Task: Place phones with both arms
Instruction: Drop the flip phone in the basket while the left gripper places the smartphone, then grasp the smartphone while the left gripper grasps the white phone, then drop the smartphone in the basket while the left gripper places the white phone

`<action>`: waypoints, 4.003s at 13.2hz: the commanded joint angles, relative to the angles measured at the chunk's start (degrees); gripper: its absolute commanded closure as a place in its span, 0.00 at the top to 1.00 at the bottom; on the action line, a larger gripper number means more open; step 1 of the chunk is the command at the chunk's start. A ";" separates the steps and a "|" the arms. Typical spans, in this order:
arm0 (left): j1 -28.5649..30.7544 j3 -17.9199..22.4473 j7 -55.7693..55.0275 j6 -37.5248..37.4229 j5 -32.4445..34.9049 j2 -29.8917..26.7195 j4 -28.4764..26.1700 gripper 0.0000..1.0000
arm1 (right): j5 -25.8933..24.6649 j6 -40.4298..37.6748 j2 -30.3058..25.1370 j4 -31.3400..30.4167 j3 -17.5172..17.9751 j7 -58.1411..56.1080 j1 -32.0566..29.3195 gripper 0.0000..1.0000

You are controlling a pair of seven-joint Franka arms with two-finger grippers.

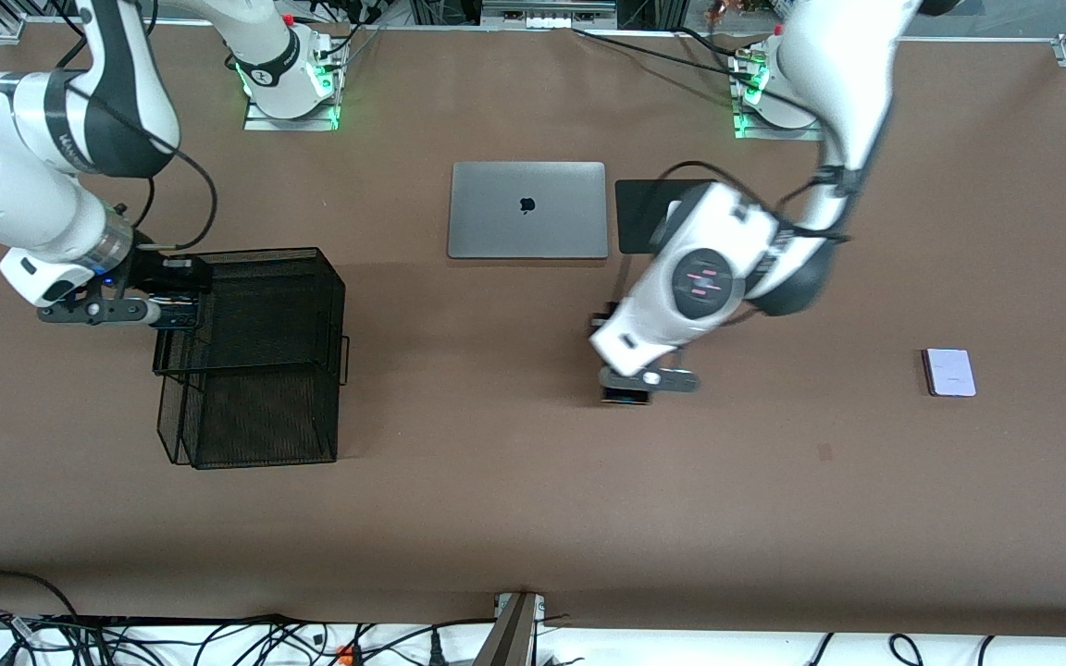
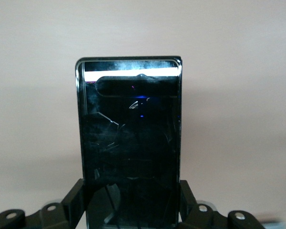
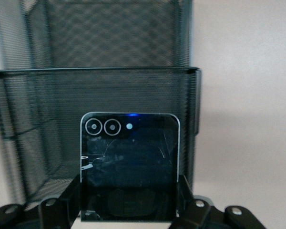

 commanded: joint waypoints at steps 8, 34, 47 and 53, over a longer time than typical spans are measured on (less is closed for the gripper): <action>-11.54 1.02 -17.31 20.49 -1.87 13.49 4.21 0.71 | 8.81 8.46 8.09 -2.74 -0.86 -6.08 0.37 1.00; 35.28 9.90 39.17 2.26 14.13 -5.14 -13.87 1.00 | 9.16 -5.10 33.56 41.04 21.55 31.02 16.36 1.00; 51.65 3.40 48.87 23.57 13.78 -1.28 -25.15 1.00 | 9.07 15.21 47.46 39.02 21.91 25.57 17.24 1.00; 51.57 2.69 49.56 21.65 9.29 -1.27 -24.80 0.31 | 9.42 15.05 46.42 38.93 21.91 26.18 18.29 0.00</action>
